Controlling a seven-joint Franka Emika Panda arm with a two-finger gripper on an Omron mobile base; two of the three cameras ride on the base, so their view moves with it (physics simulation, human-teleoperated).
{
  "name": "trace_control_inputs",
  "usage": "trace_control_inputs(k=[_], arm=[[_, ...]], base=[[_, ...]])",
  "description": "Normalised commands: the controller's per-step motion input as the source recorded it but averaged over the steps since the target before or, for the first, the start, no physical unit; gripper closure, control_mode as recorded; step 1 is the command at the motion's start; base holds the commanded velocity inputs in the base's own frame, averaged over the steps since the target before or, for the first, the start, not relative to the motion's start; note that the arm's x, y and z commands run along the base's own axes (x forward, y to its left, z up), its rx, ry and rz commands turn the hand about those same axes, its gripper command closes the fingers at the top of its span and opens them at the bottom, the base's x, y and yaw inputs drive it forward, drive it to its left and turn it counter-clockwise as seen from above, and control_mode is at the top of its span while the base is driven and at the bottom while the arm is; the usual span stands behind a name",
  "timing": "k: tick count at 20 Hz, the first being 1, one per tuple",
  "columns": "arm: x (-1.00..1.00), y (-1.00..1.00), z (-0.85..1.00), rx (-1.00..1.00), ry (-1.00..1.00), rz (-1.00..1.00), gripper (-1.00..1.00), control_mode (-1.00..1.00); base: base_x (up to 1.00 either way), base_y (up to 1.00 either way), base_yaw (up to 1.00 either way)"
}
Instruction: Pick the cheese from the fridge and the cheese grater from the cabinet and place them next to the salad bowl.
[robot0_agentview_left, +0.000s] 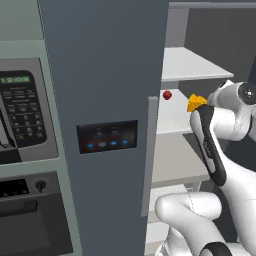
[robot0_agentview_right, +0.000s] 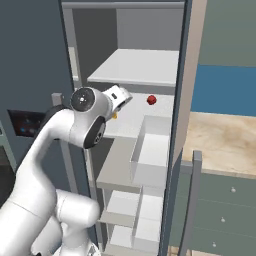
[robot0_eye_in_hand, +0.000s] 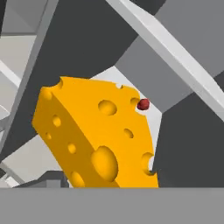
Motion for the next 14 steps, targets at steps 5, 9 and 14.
trace_control_inputs(k=[5,9,14], arm=[[-1.00,0.01,0.89,0.00,0.06,0.05,1.00,-1.00],[-1.00,0.30,0.67,0.01,0.15,0.00,1.00,-1.00],[-1.00,0.57,0.13,0.04,-0.01,0.00,1.00,-1.00]], base=[[0.00,0.00,0.00],[0.00,0.00,0.00],[0.00,0.00,0.00]])
